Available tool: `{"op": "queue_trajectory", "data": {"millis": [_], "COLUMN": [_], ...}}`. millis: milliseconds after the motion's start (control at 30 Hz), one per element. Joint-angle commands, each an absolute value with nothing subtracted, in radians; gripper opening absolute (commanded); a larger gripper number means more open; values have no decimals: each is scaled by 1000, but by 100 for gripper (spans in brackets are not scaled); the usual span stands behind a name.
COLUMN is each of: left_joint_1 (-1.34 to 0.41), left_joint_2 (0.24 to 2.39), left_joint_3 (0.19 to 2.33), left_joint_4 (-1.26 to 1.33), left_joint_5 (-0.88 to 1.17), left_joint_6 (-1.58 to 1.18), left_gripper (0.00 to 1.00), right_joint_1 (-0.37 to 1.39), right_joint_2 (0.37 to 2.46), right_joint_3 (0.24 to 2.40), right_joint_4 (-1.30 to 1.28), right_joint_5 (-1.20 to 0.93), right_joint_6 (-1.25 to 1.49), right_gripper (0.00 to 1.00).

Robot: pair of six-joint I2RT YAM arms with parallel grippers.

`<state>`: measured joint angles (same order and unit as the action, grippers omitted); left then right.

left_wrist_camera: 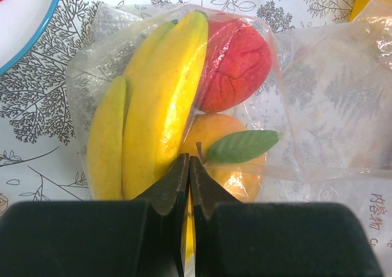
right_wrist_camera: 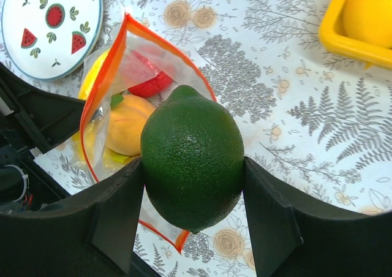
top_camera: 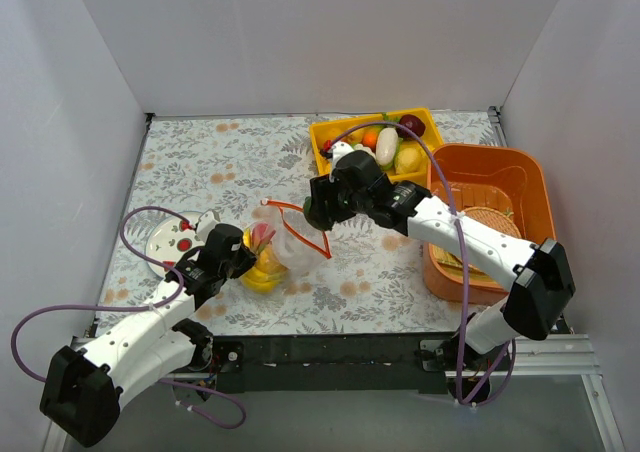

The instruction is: Open the zip-top bag and remove the fake food

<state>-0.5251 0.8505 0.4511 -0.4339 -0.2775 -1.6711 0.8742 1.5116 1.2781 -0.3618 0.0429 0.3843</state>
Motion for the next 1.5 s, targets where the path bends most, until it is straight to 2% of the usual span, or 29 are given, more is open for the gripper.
{"op": "queue_trajectory", "data": {"millis": [0, 267, 500, 867, 967, 1200, 1333, 1367, 1467], "left_joint_1": [-518, -515, -515, -515, -515, -514, -514, -514, -514], "left_joint_2": [835, 828, 807, 792, 785, 795, 801, 801, 801], "left_joint_3": [465, 482, 506, 532, 538, 560, 563, 561, 564], "left_joint_4": [-453, -456, -460, -454, -457, -453, -445, -445, -446], "left_joint_5": [-279, -256, -226, -179, -169, -172, -172, -170, -170], "left_joint_6": [-1651, -1637, -1614, -1565, -1555, -1534, -1534, -1535, -1536], "left_gripper": [0, 0, 0, 0, 0, 0, 0, 0, 0], "right_joint_1": [838, 666, 476, 312, 275, 256, 258, 256, 258], "right_joint_2": [1453, 1442, 1636, 2144, 2204, 2226, 2201, 2194, 2177], "right_joint_3": [1308, 1371, 1574, 2234, 2258, 2154, 2071, 2059, 2045], "right_joint_4": [-413, -440, -485, -667, -655, -612, -580, -575, -574], "right_joint_5": [83, 95, 248, 463, 454, 382, 373, 373, 370], "right_joint_6": [364, 342, 324, 302, 313, 330, 337, 334, 334], "right_gripper": [34, 34, 34, 33, 34, 38, 56, 63, 75]}}
